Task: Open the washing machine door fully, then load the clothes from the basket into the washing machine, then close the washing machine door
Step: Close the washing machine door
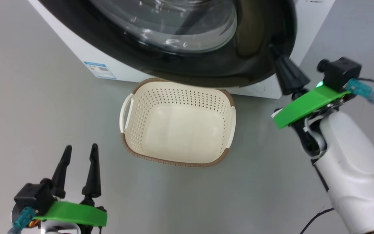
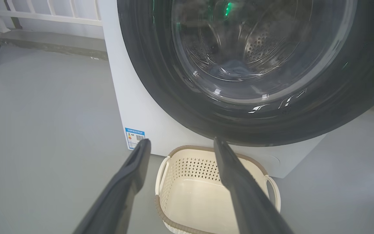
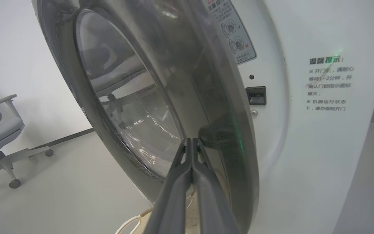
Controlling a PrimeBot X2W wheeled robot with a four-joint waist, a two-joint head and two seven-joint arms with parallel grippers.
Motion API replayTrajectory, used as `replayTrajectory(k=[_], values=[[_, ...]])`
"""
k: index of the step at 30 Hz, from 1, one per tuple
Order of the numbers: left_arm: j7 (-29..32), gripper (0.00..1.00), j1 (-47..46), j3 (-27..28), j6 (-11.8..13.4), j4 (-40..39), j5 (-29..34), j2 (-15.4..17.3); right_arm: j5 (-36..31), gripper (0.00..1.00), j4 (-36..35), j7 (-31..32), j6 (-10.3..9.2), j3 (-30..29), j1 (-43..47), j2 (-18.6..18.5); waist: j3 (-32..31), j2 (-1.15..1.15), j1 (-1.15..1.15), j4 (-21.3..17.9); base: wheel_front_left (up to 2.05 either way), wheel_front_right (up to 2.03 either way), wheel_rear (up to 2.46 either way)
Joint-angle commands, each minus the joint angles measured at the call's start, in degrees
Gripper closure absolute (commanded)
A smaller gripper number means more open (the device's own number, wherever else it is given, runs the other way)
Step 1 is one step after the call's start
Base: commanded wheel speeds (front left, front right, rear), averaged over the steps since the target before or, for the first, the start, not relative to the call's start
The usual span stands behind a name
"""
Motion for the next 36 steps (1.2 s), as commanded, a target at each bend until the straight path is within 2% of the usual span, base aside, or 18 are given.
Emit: replayTrajectory(k=[1, 8, 25, 36], values=[[-0.37, 0.00, -1.43, 1.78, -0.14, -1.70, -0.39, 0.74, -0.36, 1.00, -1.06, -0.28, 0.06, -0.44, -1.51, 0.20, 0.92, 0.00, 0.00, 0.63, 0.00, 0.00, 0.00], [-0.37, 0.00, -2.60, 1.05, -0.14, -2.07, -0.57, 0.68, -1.05, 1.00, -0.02, -0.28, 0.06, -3.73, -4.61, 0.37, 3.03, 0.00, 0.00, 1.50, 0.00, 0.00, 0.00], [-0.37, 0.00, -4.58, -0.11, -0.14, -2.11, -0.97, 0.33, -1.54, 1.00, 0.93, -0.28, 0.06, -7.24, -10.05, 0.15, 6.07, 0.00, 0.00, 3.10, 0.00, 0.00, 0.00], [-0.37, 0.00, -5.34, -0.36, -0.14, -1.80, -1.00, 0.07, -2.02, 1.00, 0.39, -0.28, 0.06, -6.71, -10.22, 0.25, 5.98, 0.00, 0.00, 3.15, 0.00, 0.00, 0.00]])
